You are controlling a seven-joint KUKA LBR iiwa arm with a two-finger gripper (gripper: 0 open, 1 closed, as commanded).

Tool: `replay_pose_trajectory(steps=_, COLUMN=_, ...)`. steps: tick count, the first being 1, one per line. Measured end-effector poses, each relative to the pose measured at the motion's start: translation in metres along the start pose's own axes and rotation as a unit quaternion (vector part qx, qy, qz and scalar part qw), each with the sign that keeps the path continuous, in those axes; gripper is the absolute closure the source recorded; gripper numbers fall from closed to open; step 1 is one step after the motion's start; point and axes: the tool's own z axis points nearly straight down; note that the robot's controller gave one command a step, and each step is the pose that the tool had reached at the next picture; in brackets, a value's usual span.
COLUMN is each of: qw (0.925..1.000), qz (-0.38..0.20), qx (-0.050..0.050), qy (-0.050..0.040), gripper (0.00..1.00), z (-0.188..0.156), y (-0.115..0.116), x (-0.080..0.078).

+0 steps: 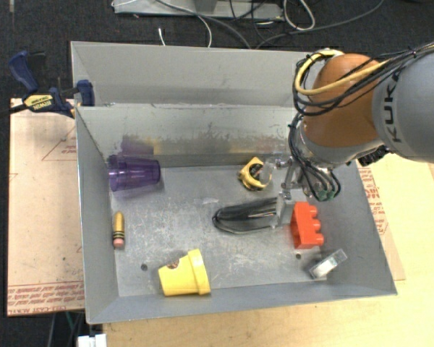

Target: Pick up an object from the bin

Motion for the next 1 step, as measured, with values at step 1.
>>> replay_pose_trajectory(steps=1, qw=1.0, qz=0.0, qx=0.0, qy=-0.004, gripper=0.0, z=-0.0046, y=0.0, x=-0.0018)
